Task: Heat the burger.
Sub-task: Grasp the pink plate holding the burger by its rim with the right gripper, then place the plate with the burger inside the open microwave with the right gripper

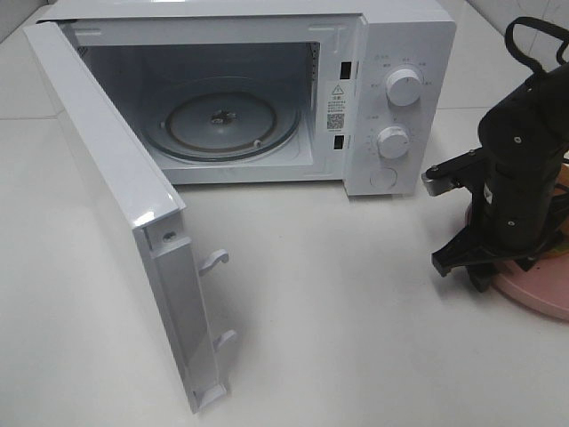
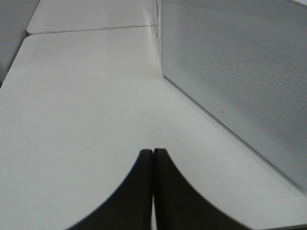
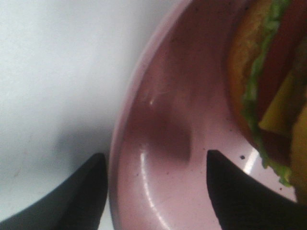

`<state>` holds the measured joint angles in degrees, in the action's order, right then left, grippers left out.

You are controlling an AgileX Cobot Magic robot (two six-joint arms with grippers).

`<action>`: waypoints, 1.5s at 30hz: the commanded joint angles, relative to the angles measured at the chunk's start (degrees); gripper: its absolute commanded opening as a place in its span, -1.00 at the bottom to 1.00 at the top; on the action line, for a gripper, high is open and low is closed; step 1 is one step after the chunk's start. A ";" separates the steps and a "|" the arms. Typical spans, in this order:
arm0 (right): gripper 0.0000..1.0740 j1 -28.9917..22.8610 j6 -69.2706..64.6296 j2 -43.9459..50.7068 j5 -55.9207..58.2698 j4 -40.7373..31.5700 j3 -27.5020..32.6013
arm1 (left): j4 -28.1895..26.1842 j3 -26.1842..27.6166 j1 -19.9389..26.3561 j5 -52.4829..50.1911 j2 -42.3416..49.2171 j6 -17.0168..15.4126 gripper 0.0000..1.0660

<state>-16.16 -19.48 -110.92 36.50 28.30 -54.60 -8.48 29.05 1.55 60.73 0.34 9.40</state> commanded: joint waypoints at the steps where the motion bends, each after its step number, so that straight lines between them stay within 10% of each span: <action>1: 0.02 0.29 -3.84 -2.46 -0.86 4.81 0.40 | -0.34 0.00 0.06 -0.80 1.03 -0.06 -0.99; 13: -1.00 0.29 -4.01 -2.58 -2.01 5.10 0.40 | -0.34 0.00 0.06 -0.80 1.03 -0.06 -0.99; 31: -1.00 0.06 -3.55 2.86 -3.84 5.33 7.45 | -0.34 0.00 0.06 -0.80 1.03 -0.06 -0.99; 45: -1.00 -12.09 1.60 15.93 -1.83 7.28 13.64 | -0.34 0.00 0.06 -0.80 1.03 -0.06 -0.99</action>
<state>-27.39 -17.99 -97.23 33.17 33.69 -41.54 -8.48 29.05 1.55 60.73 0.34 9.40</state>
